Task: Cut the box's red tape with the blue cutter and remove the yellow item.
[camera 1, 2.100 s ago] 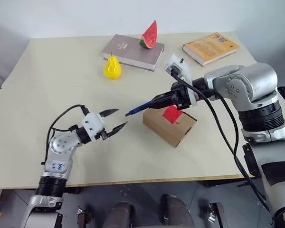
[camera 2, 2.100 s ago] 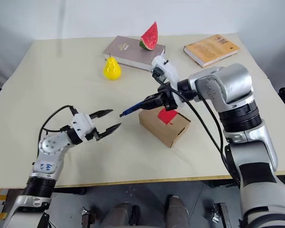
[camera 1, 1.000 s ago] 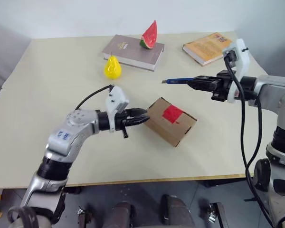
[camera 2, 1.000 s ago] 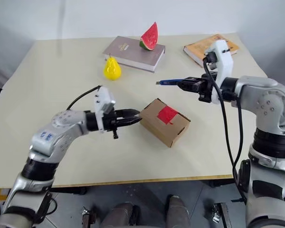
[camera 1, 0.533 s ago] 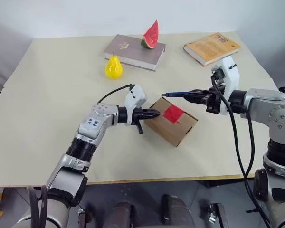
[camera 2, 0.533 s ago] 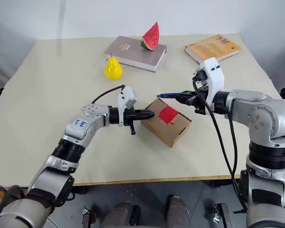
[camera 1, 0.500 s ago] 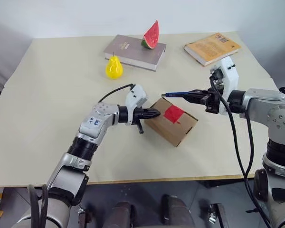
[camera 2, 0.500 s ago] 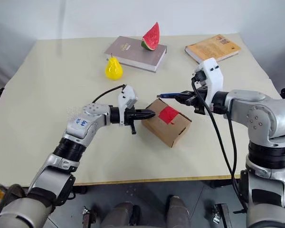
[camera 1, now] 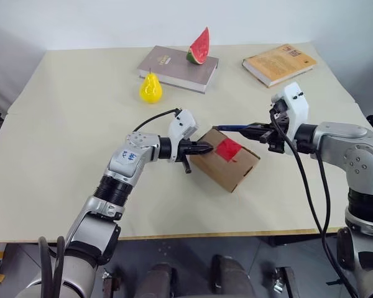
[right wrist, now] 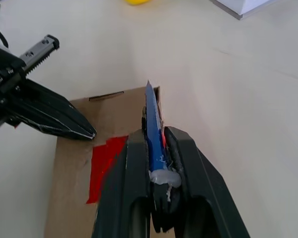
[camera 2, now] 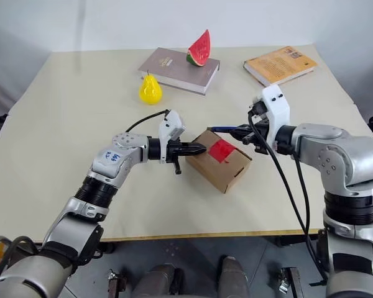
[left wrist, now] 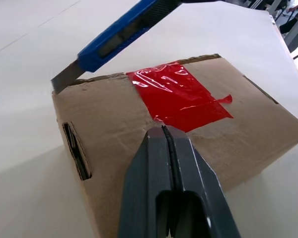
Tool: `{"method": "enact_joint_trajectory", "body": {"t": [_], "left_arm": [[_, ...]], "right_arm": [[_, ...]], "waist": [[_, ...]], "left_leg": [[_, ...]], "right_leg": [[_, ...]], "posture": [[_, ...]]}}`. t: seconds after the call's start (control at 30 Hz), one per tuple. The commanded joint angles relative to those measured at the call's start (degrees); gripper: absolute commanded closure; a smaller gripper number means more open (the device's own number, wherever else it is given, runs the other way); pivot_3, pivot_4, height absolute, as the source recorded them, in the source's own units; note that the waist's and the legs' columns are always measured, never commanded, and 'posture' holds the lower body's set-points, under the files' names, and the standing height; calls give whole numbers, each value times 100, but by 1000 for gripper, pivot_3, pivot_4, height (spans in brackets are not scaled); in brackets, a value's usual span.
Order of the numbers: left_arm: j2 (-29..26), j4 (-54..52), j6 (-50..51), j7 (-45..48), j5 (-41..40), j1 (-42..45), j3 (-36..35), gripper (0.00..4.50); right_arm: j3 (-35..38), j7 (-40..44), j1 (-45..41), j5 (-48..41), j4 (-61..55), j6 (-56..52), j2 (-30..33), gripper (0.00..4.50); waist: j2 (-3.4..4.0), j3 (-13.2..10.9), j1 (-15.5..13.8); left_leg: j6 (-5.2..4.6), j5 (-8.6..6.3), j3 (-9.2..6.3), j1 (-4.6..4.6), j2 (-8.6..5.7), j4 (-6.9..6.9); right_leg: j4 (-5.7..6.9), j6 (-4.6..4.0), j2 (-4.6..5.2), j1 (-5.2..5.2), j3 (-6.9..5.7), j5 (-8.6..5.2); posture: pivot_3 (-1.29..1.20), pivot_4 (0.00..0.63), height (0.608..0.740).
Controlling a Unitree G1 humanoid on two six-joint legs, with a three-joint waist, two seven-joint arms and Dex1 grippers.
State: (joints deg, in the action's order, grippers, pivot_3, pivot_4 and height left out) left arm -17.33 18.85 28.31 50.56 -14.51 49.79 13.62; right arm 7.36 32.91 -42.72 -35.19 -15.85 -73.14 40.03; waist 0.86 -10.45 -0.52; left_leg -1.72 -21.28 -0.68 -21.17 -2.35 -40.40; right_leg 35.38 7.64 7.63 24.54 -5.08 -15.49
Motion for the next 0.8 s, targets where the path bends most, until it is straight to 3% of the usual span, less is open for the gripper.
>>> {"method": "enact_joint_trajectory", "body": {"t": [0.03, 0.4, 0.8], "left_arm": [[9, 21, 106, 6, 117, -6, 7, 4500], [174, 114, 399, -225, 357, 153, 89, 4500], [260, -118, 1225, -518, 704, 218, 452, 4500]], "right_arm": [[153, -43, 112, -48, -258, -187, 248, 4331], [76, -21, 54, -109, -348, -359, 562, 4331], [591, -501, -191, -289, -607, -912, 210, 4331]], "waist": [[0, 0, -22], [-2, 1, -103], [-3, 2, -104]], "left_leg": [[0, 0, 0, 0, 0, -1], [-1, 0, 1, -3, -2, -18], [0, 0, 1, -4, -1, -50]], "right_leg": [[0, 0, 0, 0, 0, 0], [1, 0, -1, -6, 5, 0], [15, 0, -2, -11, 22, 0]], "posture": [[0, 150, 740], [0, 150, 740], [0, 150, 740]]}}
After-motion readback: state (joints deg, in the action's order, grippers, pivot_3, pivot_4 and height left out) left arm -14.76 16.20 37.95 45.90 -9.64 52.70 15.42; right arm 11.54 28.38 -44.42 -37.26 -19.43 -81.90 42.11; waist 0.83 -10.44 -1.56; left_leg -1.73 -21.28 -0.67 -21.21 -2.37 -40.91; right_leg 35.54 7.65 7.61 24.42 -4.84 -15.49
